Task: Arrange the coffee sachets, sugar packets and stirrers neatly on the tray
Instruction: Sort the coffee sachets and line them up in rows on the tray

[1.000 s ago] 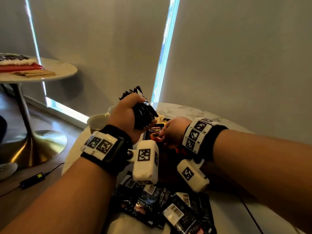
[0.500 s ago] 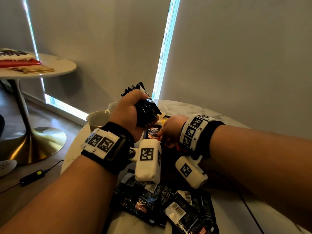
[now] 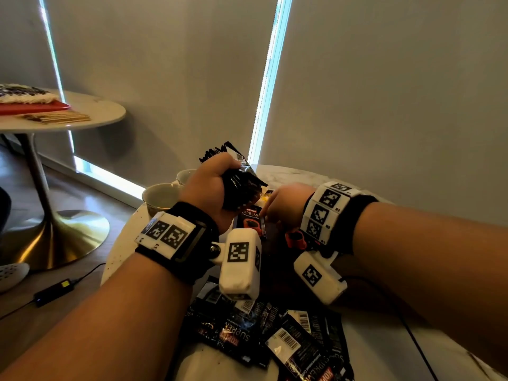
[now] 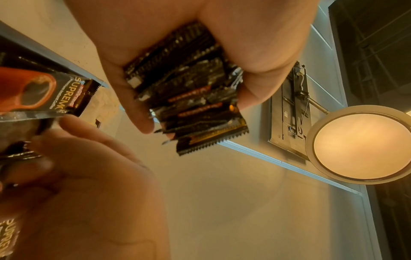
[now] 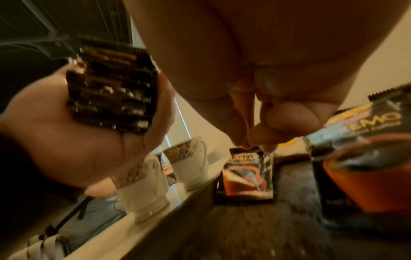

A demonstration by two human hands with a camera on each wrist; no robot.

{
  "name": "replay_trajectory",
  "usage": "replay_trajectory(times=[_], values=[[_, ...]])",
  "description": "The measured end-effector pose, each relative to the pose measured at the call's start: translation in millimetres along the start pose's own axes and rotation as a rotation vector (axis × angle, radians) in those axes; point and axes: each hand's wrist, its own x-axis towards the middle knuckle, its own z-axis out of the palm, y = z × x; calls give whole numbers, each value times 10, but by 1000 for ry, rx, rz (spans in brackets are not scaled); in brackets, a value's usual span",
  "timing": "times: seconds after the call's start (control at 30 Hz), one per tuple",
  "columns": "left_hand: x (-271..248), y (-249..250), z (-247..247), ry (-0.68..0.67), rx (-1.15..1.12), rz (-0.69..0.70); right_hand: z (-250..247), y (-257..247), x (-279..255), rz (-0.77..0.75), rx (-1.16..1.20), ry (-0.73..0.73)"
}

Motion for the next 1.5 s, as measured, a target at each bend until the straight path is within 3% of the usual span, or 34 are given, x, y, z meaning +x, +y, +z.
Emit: replay_trajectory(times=[0.13, 0.23, 0.53, 1.1, 1.27, 1.43, 1.5], values=[[-20, 9, 17, -15, -17, -85, -199, 112, -170, -53, 444, 173], [-37, 13, 21, -50, -29, -149, -289, 218, -364, -166, 592, 296], [-85, -68, 76, -180, 24, -161, -187, 234, -538, -394, 483, 500], [-118, -34, 118, -199, 21, -175, -129, 301, -599, -422, 480, 525], [-122, -13, 87, -169, 33, -179, -201, 376, -529, -314, 488, 674], [-83, -16, 95, 35, 34, -64, -231, 503, -264, 18, 627, 518], [-51, -32, 88, 86, 17, -1, -206, 475, -175, 75, 610, 435]])
